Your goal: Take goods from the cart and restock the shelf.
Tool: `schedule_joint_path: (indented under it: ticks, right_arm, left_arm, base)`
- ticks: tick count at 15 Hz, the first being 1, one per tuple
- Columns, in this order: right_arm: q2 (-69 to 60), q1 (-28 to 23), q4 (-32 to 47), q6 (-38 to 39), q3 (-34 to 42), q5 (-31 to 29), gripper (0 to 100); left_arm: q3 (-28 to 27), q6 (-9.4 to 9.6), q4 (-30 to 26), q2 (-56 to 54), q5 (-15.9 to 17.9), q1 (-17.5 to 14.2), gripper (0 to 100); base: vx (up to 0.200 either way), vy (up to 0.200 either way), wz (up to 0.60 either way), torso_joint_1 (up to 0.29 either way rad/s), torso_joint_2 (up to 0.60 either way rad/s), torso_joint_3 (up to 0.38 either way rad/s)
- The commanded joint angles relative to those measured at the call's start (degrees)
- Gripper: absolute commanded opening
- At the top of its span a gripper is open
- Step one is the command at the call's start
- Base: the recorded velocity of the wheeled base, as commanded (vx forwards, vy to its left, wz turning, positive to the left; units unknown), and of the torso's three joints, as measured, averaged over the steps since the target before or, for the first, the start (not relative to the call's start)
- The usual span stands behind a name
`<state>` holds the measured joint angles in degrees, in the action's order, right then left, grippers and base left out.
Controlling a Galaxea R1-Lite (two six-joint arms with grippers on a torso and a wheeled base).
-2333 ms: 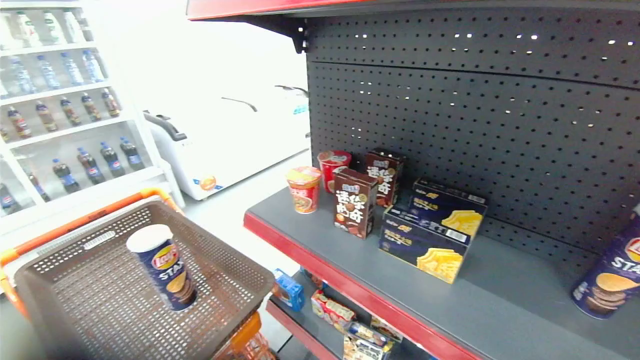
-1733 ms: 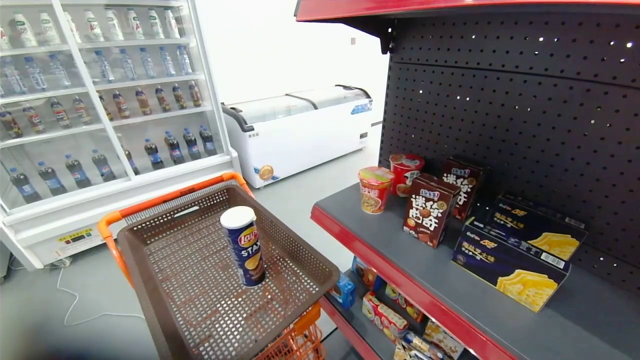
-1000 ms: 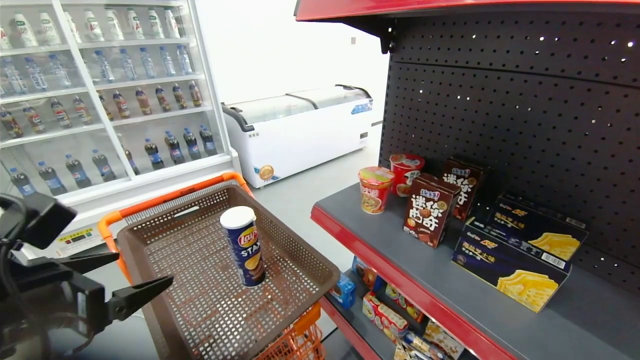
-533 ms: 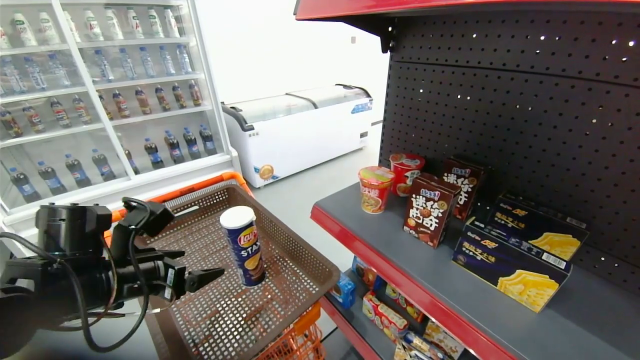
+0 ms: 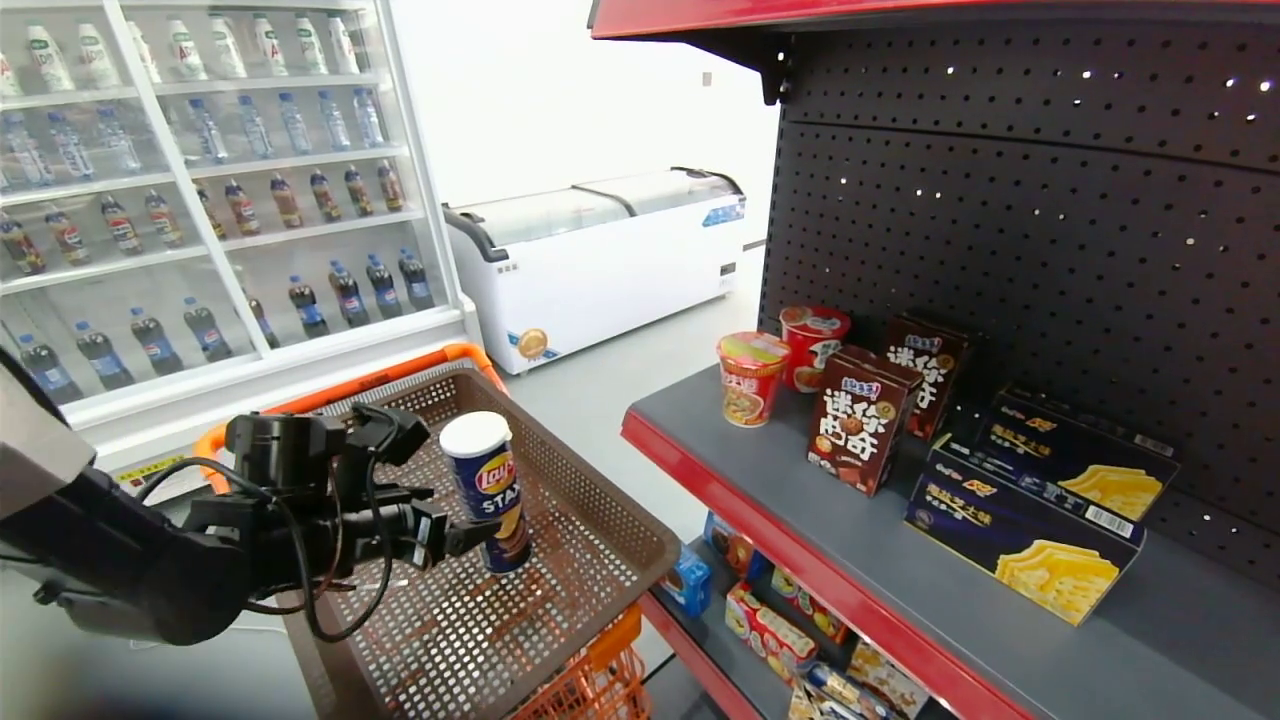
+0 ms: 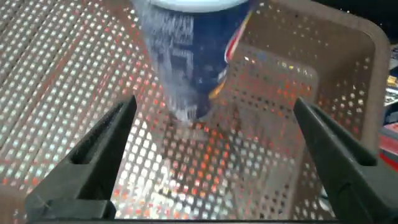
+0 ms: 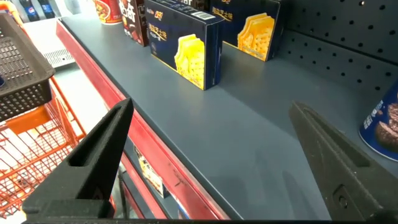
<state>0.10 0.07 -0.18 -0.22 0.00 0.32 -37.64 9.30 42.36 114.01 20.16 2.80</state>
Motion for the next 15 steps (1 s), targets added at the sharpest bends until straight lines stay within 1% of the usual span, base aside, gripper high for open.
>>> schedule_joint_path:
  ticks: [1,3,6,7,8,9,11,14,15]
  right_arm:
    - [0.1,0.0,0.0,0.0,0.0,0.0,100]
    - [0.1,0.0,-0.1,0.0,0.0,0.0,100]
    - [0.1,0.0,0.0,0.0,0.0,-0.1,100]
    - [0.1,0.0,-0.1,0.0,0.0,0.0,100]
    - [0.1,0.0,0.0,0.0,0.0,0.0,100]
    - [0.1,0.0,0.0,0.0,0.0,-0.1,100]
    - [0.1,0.0,-0.1,0.0,0.0,0.0,100]
    - [0.1,0.0,-0.1,0.0,0.0,0.0,100]
    - [0.1,0.0,-0.1,0.0,0.0,0.0,100]
  left_arm:
    - [-5.5,0.10,2.2,7.5,-0.1,1.4,100]
    - [-7.2,0.10,4.0,10.1,-0.2,2.4,100]
    - [-6.1,0.28,10.0,14.1,-0.3,3.3,100]
    - [-6.0,1.07,12.0,15.3,-0.7,3.4,100]
    - [-5.9,1.77,12.3,15.5,-0.9,3.6,100]
    - [-5.4,3.97,12.9,16.5,-1.6,3.8,100]
    - [-5.1,5.99,14.6,17.4,-2.5,3.7,100]
    - [-5.9,5.82,17.2,18.9,-2.7,3.7,100]
    - [-6.1,5.38,17.9,19.1,-2.6,3.8,100]
  base:
    - [0.000,0.000,0.00,0.000,0.00,0.000]
    - [0.000,0.000,0.00,0.000,0.00,0.000]
    - [0.000,0.000,0.00,0.000,0.00,0.000]
    - [0.000,0.000,0.00,0.000,0.00,0.000]
    - [0.000,0.000,0.00,0.000,0.00,0.000]
    - [0.000,0.000,0.00,0.000,0.00,0.000]
    - [0.000,0.000,0.00,0.000,0.00,0.000]
    - [0.000,0.000,0.00,0.000,0.00,0.000]
    - [0.000,0.000,0.00,0.000,0.00,0.000]
